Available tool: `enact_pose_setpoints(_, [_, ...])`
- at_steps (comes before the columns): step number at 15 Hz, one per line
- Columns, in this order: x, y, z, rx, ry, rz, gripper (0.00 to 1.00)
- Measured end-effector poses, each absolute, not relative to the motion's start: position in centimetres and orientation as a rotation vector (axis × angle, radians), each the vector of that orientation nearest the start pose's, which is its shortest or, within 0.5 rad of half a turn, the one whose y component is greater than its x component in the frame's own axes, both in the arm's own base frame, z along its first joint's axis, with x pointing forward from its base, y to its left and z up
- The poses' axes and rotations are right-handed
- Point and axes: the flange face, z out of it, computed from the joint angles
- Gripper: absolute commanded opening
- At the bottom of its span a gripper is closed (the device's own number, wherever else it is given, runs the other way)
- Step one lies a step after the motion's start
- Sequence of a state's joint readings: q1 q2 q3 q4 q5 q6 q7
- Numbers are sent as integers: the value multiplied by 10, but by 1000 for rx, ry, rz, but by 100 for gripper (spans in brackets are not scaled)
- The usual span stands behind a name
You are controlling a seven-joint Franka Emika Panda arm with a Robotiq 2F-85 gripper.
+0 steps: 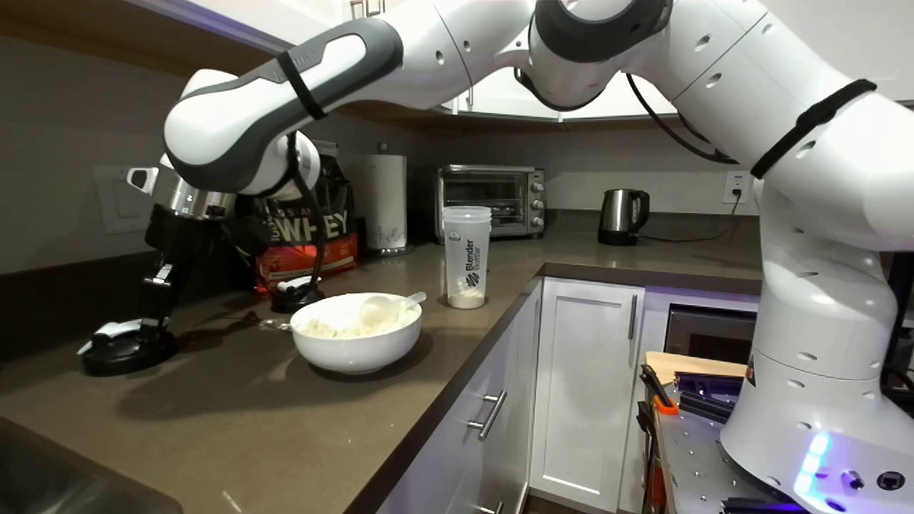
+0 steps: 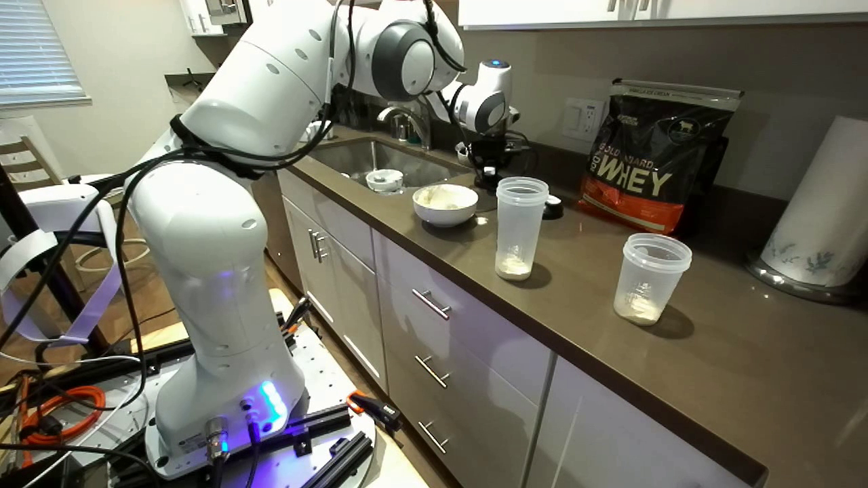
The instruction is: Move the black lid on the left forward
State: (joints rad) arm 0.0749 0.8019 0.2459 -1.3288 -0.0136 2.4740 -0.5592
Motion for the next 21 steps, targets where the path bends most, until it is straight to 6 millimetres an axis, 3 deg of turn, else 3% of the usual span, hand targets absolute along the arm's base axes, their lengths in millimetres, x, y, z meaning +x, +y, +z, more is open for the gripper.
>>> enact_pose_setpoints(7, [738,185,304,-2775,-1142,-544,13])
enact_pose_setpoints(16, [722,143,326,-2828,-1097,-539,13])
enact_pose_setpoints(21, [707,131,333,-2848,-1088,-571,13])
